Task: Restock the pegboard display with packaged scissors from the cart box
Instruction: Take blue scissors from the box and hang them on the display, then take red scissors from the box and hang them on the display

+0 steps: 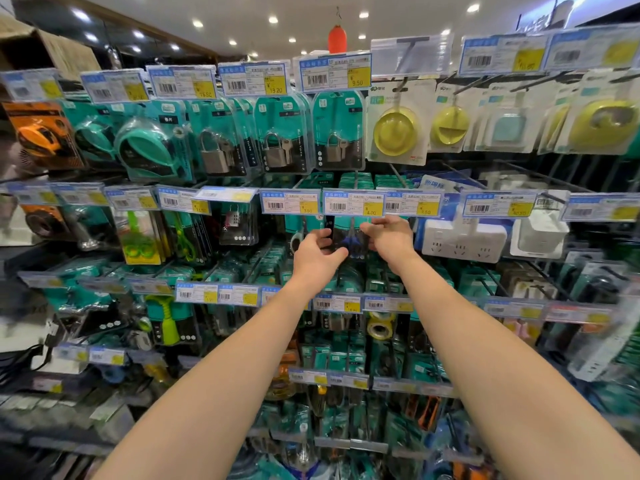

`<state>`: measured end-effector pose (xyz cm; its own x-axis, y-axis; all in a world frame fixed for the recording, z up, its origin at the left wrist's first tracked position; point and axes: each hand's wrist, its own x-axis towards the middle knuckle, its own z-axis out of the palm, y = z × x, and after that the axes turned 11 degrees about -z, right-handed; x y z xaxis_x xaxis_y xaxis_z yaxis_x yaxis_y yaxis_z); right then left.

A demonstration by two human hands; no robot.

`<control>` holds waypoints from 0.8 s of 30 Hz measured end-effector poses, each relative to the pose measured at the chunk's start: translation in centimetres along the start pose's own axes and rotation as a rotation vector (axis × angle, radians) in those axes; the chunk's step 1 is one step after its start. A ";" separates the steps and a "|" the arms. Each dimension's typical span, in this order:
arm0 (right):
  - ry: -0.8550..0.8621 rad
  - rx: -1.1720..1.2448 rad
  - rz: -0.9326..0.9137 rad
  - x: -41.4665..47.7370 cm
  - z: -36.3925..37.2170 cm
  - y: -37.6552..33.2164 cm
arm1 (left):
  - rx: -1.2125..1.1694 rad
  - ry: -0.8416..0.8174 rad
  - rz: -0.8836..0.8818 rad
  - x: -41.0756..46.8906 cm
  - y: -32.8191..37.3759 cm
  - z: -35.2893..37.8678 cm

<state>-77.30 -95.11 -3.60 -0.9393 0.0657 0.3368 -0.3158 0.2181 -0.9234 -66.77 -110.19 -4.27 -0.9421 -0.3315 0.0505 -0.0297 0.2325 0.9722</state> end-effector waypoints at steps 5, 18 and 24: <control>0.059 -0.198 -0.025 -4.1 -0.9 -2.6 | 0.195 0.090 0.128 -0.8 0.1 -0.6; -0.375 -0.488 -0.501 -16.1 10.1 -2.5 | 0.811 0.320 0.154 -5.6 -5.8 -12.2; -0.668 -0.501 -0.658 -24.3 23.1 -4.9 | 1.014 0.449 -0.005 -11.0 -13.6 -26.8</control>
<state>-56.03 -120.27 -11.54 -0.5345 -0.7260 0.4328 -0.8404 0.4018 -0.3638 -47.08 -134.22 -11.87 -0.7405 -0.5883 0.3248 -0.4862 0.8027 0.3454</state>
